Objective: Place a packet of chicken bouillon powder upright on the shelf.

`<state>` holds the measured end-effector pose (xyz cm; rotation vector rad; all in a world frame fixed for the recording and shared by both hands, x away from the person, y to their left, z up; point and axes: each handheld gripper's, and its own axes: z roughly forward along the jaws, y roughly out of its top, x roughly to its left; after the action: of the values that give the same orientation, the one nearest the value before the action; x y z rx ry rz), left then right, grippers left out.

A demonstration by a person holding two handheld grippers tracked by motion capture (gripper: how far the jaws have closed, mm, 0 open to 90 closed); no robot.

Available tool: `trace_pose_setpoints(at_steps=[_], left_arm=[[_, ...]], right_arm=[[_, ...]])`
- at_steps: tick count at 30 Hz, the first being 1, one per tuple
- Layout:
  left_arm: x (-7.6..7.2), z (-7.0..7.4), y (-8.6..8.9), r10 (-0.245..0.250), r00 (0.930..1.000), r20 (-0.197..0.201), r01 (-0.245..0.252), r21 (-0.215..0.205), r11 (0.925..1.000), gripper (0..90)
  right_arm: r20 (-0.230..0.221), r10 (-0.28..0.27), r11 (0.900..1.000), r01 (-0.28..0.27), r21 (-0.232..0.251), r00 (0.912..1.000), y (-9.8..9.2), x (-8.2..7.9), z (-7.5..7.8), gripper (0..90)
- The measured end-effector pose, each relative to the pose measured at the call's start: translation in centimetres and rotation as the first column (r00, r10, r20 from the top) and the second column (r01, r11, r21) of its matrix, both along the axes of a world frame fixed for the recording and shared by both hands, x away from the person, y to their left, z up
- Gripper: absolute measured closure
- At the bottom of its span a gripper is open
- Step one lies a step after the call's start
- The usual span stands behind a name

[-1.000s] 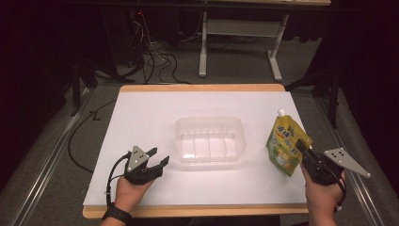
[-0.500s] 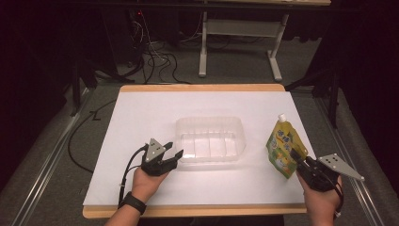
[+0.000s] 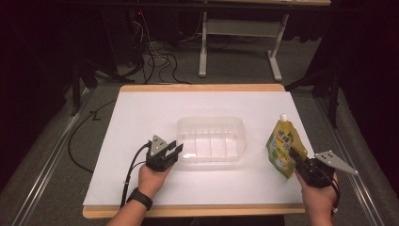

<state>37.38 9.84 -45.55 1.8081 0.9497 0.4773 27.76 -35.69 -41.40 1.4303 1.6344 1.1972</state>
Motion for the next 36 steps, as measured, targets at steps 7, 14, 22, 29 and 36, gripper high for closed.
trace_pose_setpoints(at_steps=[7, 14, 22, 29, 36], left_arm=[[-0.4, 0.0, -0.6, -0.029, 0.9996, 0.006, 0.028, 0.014, 0.9995, 62.9], [-0.9, 0.4, -0.3, -0.049, 0.9984, 0.028, 0.049, 0.003, 0.9988, 50.7], [-1.4, 0.3, -0.3, -0.062, 0.9951, 0.077, 0.059, 0.038, 0.9975, 46.2], [-1.7, 0.3, -0.1, -0.073, 0.9946, 0.074, 0.071, 0.031, 0.9970, 44.7], [-1.8, 0.4, 0.2, -0.075, 0.9944, 0.075, 0.074, 0.018, 0.9971, 44.4]], right_arm=[[0.028, -0.042, 0.999, 0.042, 0.029, 0.9987, -0.7, -0.3, 0.6, 90.0], [0.070, -0.047, 0.997, 0.043, 0.057, 0.9964, -0.4, -0.9, 1.7, 90.0], [0.124, -0.038, 0.997, 0.028, 0.078, 0.9915, 0.6, -1.1, 3.6, 90.0], [0.165, -0.025, 0.995, 0.009, 0.100, 0.9860, 1.8, -0.4, 5.5, 90.0], [0.181, -0.003, 0.994, -0.017, 0.111, 0.9835, 3.2, 0.6, 7.0, 90.0]])
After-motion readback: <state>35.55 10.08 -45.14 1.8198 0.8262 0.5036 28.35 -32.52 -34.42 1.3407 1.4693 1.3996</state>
